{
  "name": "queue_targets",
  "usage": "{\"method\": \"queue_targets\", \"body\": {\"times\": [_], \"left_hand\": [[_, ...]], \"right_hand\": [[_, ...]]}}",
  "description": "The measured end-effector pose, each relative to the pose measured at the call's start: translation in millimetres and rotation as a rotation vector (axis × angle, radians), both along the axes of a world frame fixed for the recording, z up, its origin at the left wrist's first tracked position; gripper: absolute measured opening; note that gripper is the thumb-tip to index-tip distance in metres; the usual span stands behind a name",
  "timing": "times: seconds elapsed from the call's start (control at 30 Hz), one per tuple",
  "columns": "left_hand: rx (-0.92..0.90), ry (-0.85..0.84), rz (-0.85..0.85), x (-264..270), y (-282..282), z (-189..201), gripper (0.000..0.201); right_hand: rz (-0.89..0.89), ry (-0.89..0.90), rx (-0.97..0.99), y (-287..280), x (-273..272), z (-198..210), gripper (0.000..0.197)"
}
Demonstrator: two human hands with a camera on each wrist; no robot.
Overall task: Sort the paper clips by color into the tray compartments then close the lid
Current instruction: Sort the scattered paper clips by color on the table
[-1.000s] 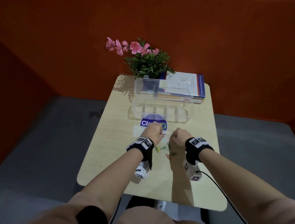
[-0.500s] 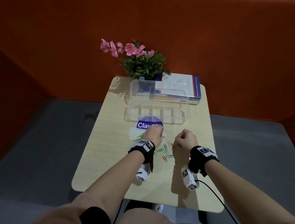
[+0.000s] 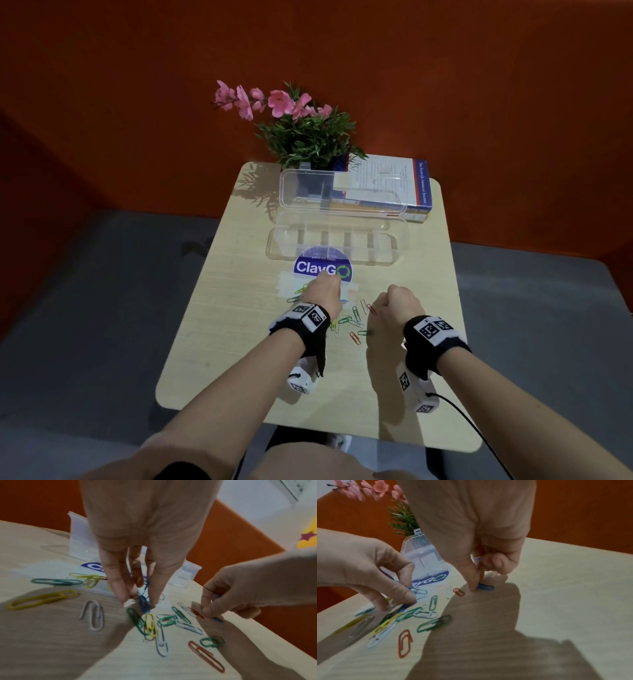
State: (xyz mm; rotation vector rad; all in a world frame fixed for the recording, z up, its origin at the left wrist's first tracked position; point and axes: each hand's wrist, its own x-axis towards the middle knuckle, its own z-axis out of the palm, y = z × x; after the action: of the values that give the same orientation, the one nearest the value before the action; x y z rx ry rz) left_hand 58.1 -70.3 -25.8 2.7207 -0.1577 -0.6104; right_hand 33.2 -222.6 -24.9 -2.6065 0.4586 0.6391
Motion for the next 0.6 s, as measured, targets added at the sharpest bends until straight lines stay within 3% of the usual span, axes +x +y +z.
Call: {"method": "queue_targets", "body": {"times": [0.2, 0.3, 0.5, 0.6], "left_hand": [[0.112, 0.074, 0.000, 0, -8, 1, 0.025], [0.150, 0.082, 0.005, 0, -10, 2, 0.031], [0.129, 0.027, -0.045, 3, -6, 5, 0.033], [-0.010, 0.002, 0.005, 5, 2, 12, 0.022]], "right_hand": [[0.146, 0.189, -0.070, 5, 9, 3, 0.040], [0.181, 0.210, -0.044, 3, 12, 4, 0.036], [0.225, 0.110, -0.034, 5, 6, 8, 0.032], [0.157, 0.051, 0.022, 4, 4, 5, 0.026]]}}
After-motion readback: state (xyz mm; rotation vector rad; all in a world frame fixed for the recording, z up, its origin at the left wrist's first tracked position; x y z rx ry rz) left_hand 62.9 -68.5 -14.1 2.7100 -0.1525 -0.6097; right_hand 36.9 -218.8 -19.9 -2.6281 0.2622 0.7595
